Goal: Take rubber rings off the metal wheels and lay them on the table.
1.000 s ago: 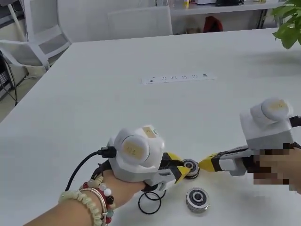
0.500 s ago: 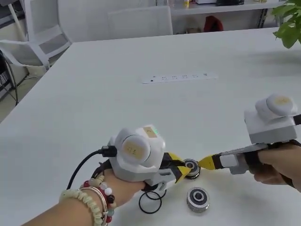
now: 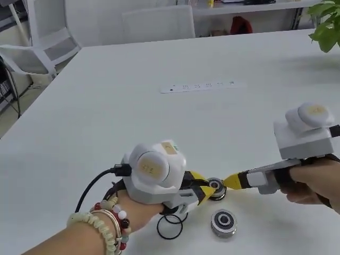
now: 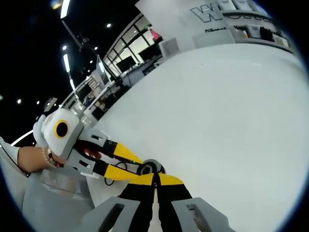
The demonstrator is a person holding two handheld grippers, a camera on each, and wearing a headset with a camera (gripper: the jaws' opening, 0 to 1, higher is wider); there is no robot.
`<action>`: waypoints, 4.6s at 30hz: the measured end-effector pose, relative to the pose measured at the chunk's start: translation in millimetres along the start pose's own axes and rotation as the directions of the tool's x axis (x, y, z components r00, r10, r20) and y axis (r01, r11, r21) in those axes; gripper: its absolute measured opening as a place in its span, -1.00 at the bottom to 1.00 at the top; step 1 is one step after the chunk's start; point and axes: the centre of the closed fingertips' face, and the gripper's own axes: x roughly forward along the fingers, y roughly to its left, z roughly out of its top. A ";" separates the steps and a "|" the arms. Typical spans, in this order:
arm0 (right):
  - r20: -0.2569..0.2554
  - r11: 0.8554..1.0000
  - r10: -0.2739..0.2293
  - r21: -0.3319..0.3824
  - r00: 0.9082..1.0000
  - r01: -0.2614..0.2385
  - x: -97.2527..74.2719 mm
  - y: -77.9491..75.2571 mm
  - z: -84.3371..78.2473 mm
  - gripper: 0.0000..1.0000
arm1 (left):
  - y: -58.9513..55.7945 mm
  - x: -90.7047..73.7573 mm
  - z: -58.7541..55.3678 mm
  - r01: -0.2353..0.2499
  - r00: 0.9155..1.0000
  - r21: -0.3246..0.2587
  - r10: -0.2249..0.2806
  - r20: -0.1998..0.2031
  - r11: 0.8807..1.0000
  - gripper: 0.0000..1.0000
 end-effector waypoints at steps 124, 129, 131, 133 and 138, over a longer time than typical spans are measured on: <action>0.138 0.995 0.081 -0.070 0.987 -0.072 -12.8 45.4 49.2 -1.00 | 16.1 -69.7 91.9 -0.042 0.992 0.094 0.030 0.122 0.995 -0.04; 0.130 0.989 0.104 -0.114 0.986 -0.089 -12.9 58.5 51.3 -1.00 | 16.1 -96.6 100.9 -0.060 0.990 0.133 0.041 0.138 0.989 0.05; 0.122 0.986 0.116 -0.131 0.986 -0.100 -11.9 64.1 50.8 -1.00 | 18.0 -108.8 99.8 -0.080 0.989 0.143 0.060 0.137 0.987 0.07; 0.113 0.984 0.123 -0.143 0.986 -0.107 -10.6 67.6 49.7 -1.00 | 18.8 -121.7 96.5 -0.095 0.987 0.139 0.075 0.139 0.986 0.10; 0.089 0.977 0.149 -0.170 0.985 -0.132 -7.2 76.8 46.1 -1.00 | 19.1 -148.0 71.9 -0.105 0.990 0.113 0.093 0.108 0.988 0.18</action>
